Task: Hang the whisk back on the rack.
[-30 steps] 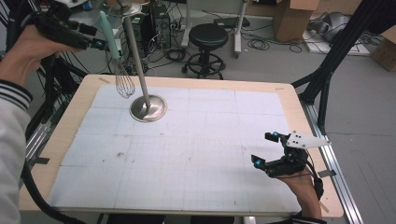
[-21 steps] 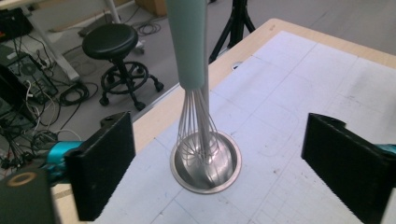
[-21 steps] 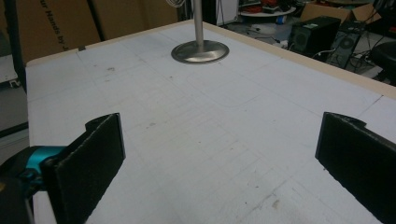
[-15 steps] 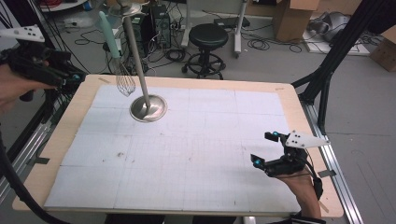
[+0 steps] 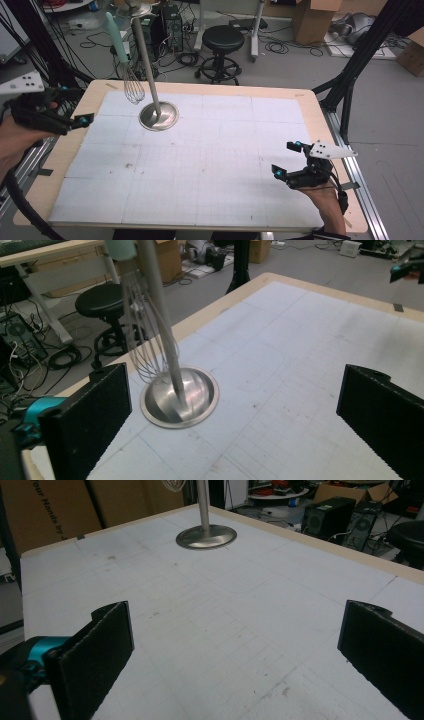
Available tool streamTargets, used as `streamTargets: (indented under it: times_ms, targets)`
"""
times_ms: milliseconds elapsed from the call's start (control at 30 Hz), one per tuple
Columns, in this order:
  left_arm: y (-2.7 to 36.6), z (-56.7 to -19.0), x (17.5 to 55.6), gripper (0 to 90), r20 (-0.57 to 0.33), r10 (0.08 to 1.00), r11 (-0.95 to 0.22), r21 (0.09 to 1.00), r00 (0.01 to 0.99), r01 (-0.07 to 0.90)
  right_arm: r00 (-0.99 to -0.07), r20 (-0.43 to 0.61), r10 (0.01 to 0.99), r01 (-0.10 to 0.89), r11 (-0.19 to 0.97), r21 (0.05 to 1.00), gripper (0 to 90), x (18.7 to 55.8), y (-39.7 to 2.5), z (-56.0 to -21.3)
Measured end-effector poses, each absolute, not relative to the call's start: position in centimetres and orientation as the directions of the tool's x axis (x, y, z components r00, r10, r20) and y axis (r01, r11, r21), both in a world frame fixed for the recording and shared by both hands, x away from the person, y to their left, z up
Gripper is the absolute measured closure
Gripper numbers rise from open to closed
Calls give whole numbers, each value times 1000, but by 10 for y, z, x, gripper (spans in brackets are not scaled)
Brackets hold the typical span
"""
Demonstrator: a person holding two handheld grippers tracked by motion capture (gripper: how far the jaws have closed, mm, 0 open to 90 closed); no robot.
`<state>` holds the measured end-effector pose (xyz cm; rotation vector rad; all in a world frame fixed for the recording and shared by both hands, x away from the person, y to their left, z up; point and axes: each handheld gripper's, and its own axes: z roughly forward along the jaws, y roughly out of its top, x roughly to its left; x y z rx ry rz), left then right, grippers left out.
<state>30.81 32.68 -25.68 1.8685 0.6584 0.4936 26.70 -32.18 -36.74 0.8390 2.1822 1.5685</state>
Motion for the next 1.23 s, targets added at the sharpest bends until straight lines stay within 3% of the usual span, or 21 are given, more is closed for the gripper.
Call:
streamTargets:
  times_ms: [700, 967, 1233]
  targets:
    - [284, -340, 255, 17, 6, 635, -210, 963, 772, 166, -765, 79, 639, 276, 215, 937, 1, 265, -326, -370]
    - [269, -371, 254, 17, -28, 606, -207, 959, 795, 192, -765, 75, 639, 274, 217, 937, 1, 266, -326, -373]
    - [264, -377, 257, 17, -41, 598, -205, 958, 800, 202, -759, 79, 646, 283, 217, 934, 1, 267, -327, -375]
